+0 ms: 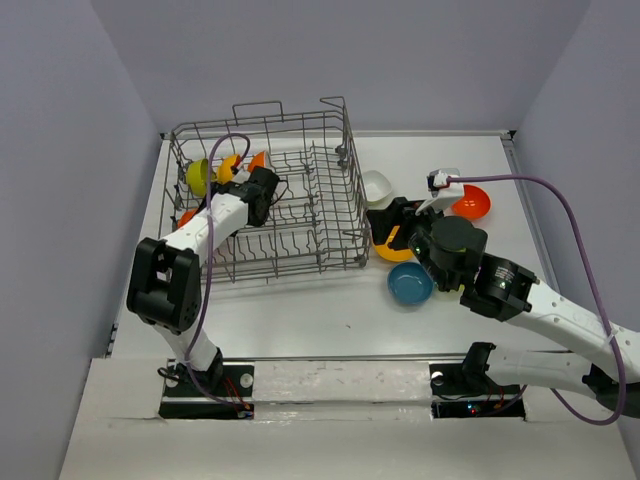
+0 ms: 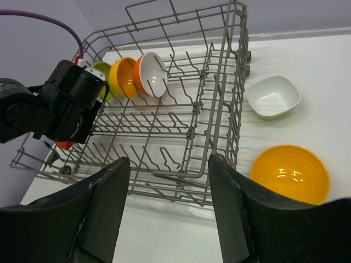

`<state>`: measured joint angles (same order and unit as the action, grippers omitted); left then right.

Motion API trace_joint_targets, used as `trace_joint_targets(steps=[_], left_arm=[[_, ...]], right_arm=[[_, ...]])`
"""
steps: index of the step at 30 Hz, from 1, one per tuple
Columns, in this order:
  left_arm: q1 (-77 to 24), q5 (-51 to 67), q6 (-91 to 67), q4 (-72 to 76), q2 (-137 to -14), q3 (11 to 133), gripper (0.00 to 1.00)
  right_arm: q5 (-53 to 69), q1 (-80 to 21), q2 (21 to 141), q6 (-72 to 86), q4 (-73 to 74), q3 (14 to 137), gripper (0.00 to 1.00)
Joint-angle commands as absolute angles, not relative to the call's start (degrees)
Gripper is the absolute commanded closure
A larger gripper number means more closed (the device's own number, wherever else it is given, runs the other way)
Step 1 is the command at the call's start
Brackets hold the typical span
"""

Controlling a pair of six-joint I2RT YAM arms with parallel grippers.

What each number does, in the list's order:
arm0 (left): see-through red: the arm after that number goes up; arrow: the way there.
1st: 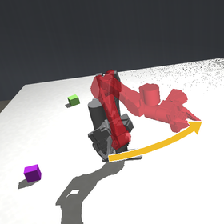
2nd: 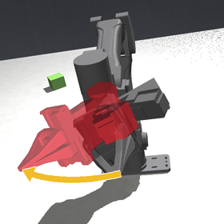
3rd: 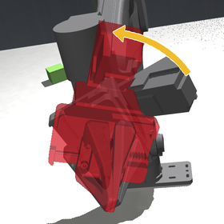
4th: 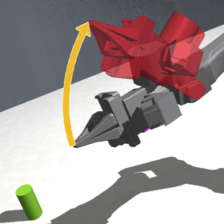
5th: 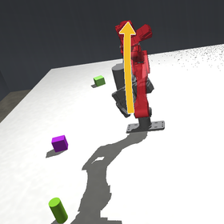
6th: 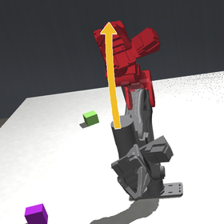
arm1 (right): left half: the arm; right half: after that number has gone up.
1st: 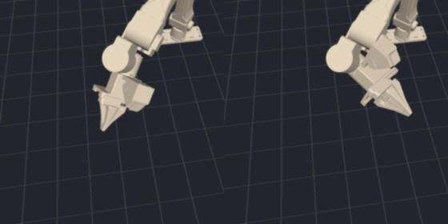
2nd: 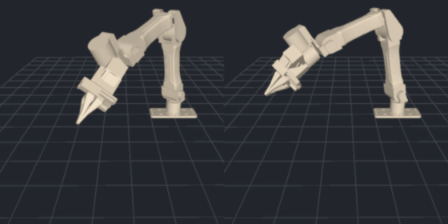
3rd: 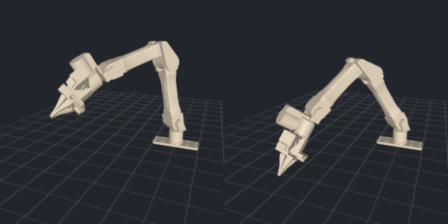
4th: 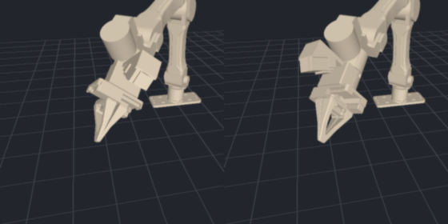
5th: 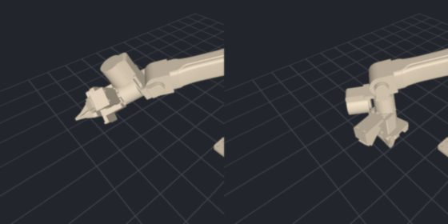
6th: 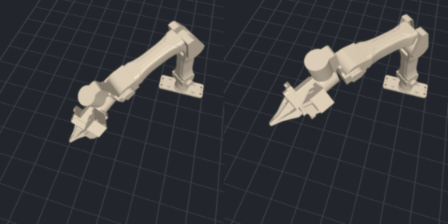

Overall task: Load the bowls into the dish rack
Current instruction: Insert the bowl into the dish rack.

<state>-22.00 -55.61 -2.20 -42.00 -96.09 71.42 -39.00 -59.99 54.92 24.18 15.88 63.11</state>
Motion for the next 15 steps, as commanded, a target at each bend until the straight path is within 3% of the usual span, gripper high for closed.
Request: trace_joint_targets(steps=[1, 15], left_arm=[[-21.27, -48.7, -4.31, -41.13, -93.6, 73.13, 0.4], [-19.86, -42.19, -5.1, -40.78, -91.76, 72.86, 0.36]], right_arm=[[-39.9, -59.85, 54.67, 23.73, 14.24, 64.34, 0.36], [-39.81, -59.85, 54.84, 23.82, 14.5, 64.42, 0.35]])
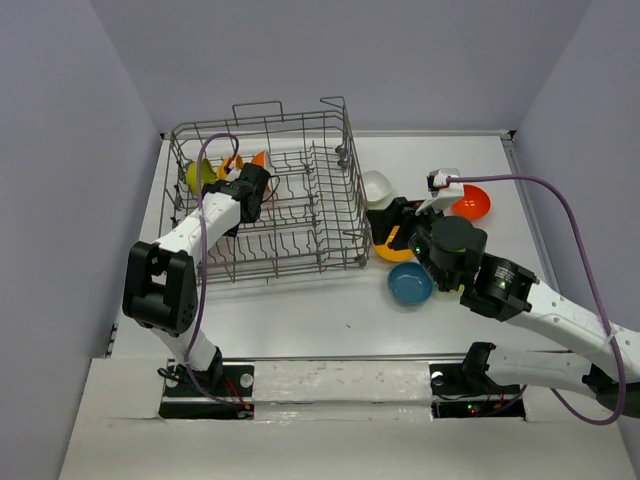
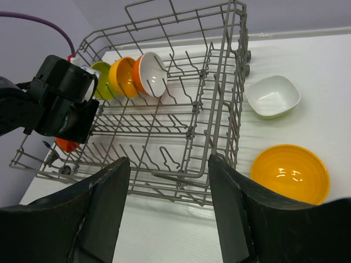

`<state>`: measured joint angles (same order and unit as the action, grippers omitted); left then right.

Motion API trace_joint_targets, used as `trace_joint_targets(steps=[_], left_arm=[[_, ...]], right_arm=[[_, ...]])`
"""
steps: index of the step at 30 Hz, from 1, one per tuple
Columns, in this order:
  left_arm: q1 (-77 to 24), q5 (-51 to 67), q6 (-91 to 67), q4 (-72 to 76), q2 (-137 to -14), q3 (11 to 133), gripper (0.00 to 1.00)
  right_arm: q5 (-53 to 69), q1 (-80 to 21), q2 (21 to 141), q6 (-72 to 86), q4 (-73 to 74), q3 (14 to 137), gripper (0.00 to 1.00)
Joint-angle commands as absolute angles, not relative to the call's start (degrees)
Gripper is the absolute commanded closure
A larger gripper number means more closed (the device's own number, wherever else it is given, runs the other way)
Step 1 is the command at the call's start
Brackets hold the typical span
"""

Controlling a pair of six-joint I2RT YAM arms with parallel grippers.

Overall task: Load the bowls into the dish rack
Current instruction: Insert the bowl into the dish rack.

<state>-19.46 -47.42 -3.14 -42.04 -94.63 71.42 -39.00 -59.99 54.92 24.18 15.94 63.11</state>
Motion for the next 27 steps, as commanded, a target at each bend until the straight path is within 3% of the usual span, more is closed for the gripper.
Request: trace_joint_targets(steps=[1, 11, 27], left_arm=[[-19.86, -42.1, -5.18, -40.78, -91.58, 72.69, 0.35], [-19.86, -41.31, -4.92, -40.61, -88.16, 73.3, 0.24], [-20.92, -41.92, -5.45, -40.61, -81.65, 74.53, 0.23]], right_arm=[[-39.81, -59.85, 54.93, 23.91, 14.5, 64.42, 0.36], [-40.08, -59.85, 54.84, 24.08, 14.94, 64.51, 0.35], [-42.1, -59.85, 56.86, 23.91, 15.29, 66.27, 0.36]])
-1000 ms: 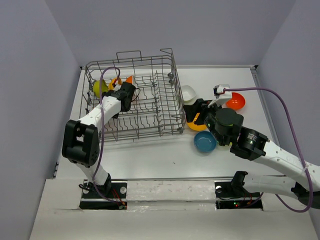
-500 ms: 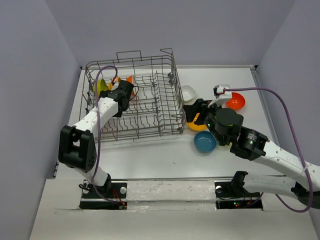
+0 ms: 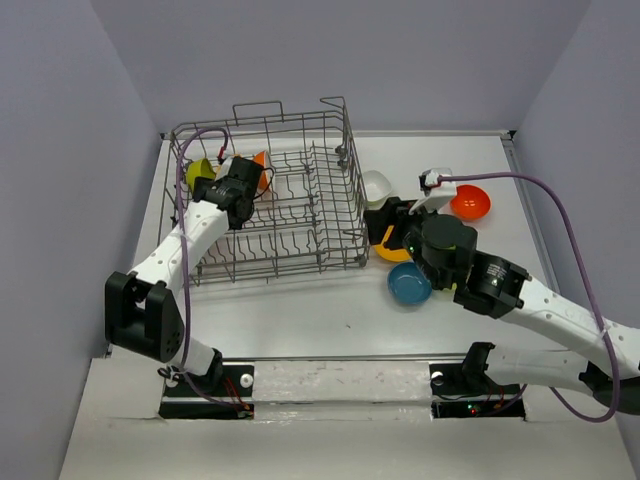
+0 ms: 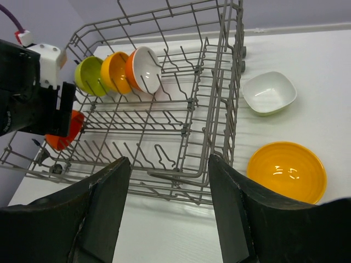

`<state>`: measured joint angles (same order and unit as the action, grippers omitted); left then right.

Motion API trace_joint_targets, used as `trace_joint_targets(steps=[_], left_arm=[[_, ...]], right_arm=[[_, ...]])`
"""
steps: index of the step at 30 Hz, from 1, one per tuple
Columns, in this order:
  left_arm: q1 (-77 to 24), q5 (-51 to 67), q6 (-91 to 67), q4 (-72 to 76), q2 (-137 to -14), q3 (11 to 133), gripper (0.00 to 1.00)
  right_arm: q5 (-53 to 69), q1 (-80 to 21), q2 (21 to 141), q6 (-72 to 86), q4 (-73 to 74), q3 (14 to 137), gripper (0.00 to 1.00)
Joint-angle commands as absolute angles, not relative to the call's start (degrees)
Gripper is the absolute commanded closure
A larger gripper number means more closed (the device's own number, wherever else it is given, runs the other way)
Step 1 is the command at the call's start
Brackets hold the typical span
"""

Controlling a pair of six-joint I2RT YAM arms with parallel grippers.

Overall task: Load the bowls into the dish rack
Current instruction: Insert the bowl into the dish rack, then pick up the bowl from the center of the board.

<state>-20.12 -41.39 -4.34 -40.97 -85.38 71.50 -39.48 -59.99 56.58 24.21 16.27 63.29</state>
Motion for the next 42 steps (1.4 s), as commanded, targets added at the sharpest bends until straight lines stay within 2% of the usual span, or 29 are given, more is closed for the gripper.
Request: trace_joint_targets(steps=[1, 7, 14, 16, 19, 20, 23, 28, 34, 42], left_arm=[[-21.09, -41.92, -5.62, -40.52, -80.78, 74.53, 0.23], [-24.86, -41.57, -8.52, -39.29, -76.39, 73.92, 0.23], [-32.51, -39.21, -10.28, -29.99, -70.5, 72.34, 0.23], [-33.74, -37.62, -10.55, -27.78, -68.48, 71.72, 0.23], [-35.42, -35.86, -9.84, -22.25, -65.49, 69.62, 0.23], [-35.68, -35.42, -9.76, -19.89, -64.87, 69.17, 0.23], [-36.56, -33.66, -9.14, -16.36, -63.02, 67.16, 0.23], [-37.26, -28.57, -9.93, -12.93, -59.6, 65.31, 0.23], [-37.53, -28.48, -8.27, -12.57, -56.52, 63.37, 0.23], [-37.71, -28.13, -7.82, -11.51, -55.02, 60.56, 0.23]], right_arm=[[-42.53, -59.85, 56.95, 23.82, 15.38, 66.44, 0.36], [-49.74, -59.85, 57.83, 22.85, 16.0, 68.2, 0.34], [-62.91, -59.85, 61.6, 20.66, 16.61, 69.87, 0.31], [-64.51, -57.06, 64.14, 20.39, 17.4, 70.57, 0.31], [-61.98, -50.83, 66.53, 23.1, 20.82, 72.42, 0.31], [-60.22, -45.58, 67.32, 24.33, 22.14, 72.94, 0.31], [-52.84, -38.44, 70.39, 26.8, 25.13, 74.44, 0.31], [-51.68, -34.11, 74.44, 28.21, 26.89, 77.34, 0.31], [-42.64, -26.73, 77.95, 31.46, 27.33, 76.99, 0.31], [-34.29, -23.47, 83.49, 32.43, 26.02, 72.79, 0.31]])
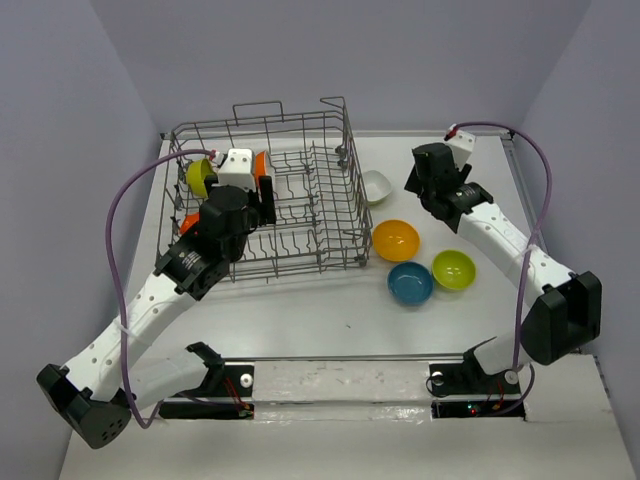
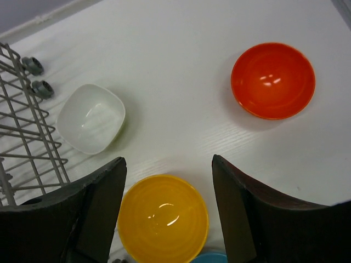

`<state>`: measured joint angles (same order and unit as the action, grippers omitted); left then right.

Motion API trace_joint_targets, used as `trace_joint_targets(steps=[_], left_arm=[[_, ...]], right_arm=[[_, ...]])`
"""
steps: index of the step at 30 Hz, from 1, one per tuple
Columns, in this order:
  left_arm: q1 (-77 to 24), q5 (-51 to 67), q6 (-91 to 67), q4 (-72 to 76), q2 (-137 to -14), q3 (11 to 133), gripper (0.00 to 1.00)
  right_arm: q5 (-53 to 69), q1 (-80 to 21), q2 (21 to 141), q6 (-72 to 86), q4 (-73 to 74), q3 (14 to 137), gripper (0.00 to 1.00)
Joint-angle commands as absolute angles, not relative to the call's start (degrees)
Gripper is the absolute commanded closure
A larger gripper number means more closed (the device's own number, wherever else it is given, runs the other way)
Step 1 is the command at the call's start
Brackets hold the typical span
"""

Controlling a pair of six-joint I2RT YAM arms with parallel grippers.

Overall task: Load the bowls into the dish rack
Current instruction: Pick up the bowl from the center of the board.

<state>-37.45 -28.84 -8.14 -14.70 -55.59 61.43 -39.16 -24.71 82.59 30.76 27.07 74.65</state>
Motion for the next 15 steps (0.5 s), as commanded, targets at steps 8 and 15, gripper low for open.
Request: trace_joint_targets(steps=[8, 15], left_arm=[[-37.79, -27.51, -7.56, -11.08, -54.93, 59.5, 0.23], [-38.14, -27.51, -7.38, -11.25, -55.72, 59.33, 0.23]], right_arm=[[-27.6, -21.01, 87.09, 32.52, 22.59, 67.59, 0.31], [-26.55, -20.48, 88.16, 33.66, 20.22, 62.94, 0.34]])
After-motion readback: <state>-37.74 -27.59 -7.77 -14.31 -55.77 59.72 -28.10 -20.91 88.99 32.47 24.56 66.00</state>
